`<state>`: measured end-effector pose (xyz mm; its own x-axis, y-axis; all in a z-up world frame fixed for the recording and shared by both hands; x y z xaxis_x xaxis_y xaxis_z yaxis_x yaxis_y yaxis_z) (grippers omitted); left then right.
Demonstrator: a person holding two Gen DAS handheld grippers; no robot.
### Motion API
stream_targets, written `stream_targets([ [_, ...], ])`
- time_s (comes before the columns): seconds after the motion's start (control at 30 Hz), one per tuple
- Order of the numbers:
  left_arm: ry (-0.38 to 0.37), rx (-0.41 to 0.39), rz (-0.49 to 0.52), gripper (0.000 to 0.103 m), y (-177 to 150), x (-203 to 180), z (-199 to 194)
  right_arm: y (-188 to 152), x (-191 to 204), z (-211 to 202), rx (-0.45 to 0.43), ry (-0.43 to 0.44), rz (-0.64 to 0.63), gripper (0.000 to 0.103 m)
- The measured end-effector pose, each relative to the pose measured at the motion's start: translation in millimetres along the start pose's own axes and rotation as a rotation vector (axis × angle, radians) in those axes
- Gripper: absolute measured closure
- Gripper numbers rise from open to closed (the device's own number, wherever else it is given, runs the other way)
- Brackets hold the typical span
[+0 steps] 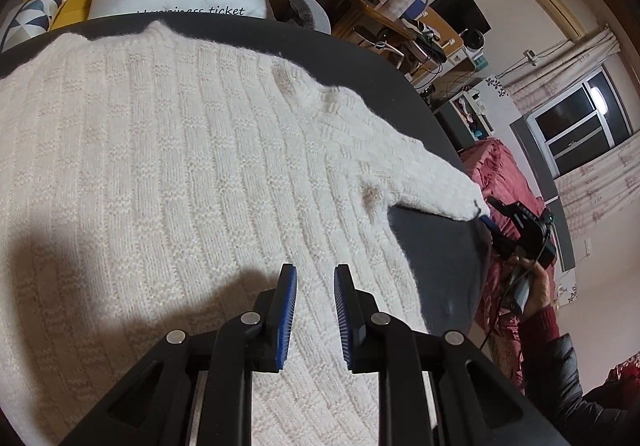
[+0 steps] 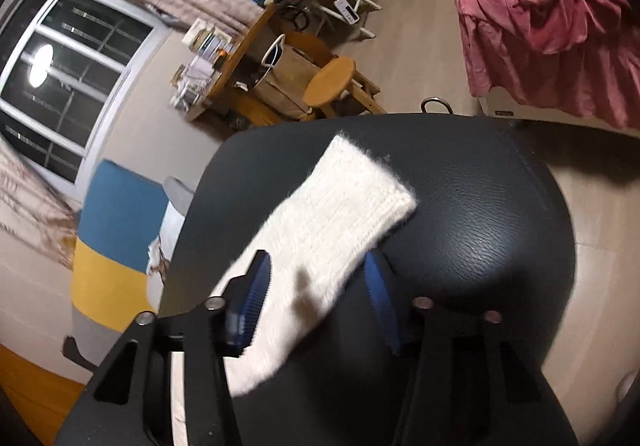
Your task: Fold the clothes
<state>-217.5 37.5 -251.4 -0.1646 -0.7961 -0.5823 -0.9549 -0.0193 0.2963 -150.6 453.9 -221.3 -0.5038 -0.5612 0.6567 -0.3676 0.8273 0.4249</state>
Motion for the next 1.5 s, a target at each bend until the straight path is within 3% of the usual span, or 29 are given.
stream_targets([
  [0.07, 0.001, 0.0, -0.002, 0.084, -0.2, 0.6, 0.1, 2.3, -0.5, 5.9, 0.0, 0.0, 0.009, 0.068],
  [0.13, 0.001, 0.0, -0.001, 0.084, -0.1, 1.2, 0.4, 1.0, 1.1, 12.9, 0.022, 0.002, 0.008, 0.086],
  [0.2, 0.003, 0.001, 0.001, 0.084, 0.2, 1.8, 1.2, 0.2, 3.5, 17.4, 0.035, 0.005, 0.0, 0.094],
  [0.33, -0.004, -0.003, 0.005, 0.084, 2.2, -2.2, -1.0, 0.3, 19.9, 13.7, 0.027, 0.046, -0.063, 0.094],
  [0.53, -0.07, -0.004, -0.003, 0.084, 11.8, -24.8, -5.7, -20.1, 95.1, 2.2, 0.061, 0.191, -0.286, 0.094],
  [0.77, -0.255, 0.067, -0.054, 0.084, 36.2, -86.4, -7.9, -71.9, 154.0, 15.8, 0.159, 0.257, -0.445, 0.094],
  [1.0, -0.308, 0.172, -0.055, 0.08, 44.0, -140.4, 18.2, -132.2, 191.0, 31.1, 0.279, 0.296, -0.6, 0.094],
  [1.23, -0.321, 0.217, -0.231, 0.078, 45.4, -113.6, 38.0, -198.5, 218.5, 33.6, 0.362, 0.286, -0.85, 0.094],
  [1.5, -0.325, 0.248, -0.343, 0.078, 50.6, -87.0, 48.9, -249.3, 233.7, 19.4, 0.345, 0.208, -1.19, 0.094],
])
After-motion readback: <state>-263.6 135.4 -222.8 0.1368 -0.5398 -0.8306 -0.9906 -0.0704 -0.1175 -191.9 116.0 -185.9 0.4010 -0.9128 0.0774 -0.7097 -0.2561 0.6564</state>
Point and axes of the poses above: each gripper's, at about its wrist camera, not at the fingertips, and z roughly the way its jaws point, x to its left, y to its top, the point moved 8 cm from there along z, roughly the way its jaws point, and after that the axes turned 7 degrees about -z, right-handed, at the moved point
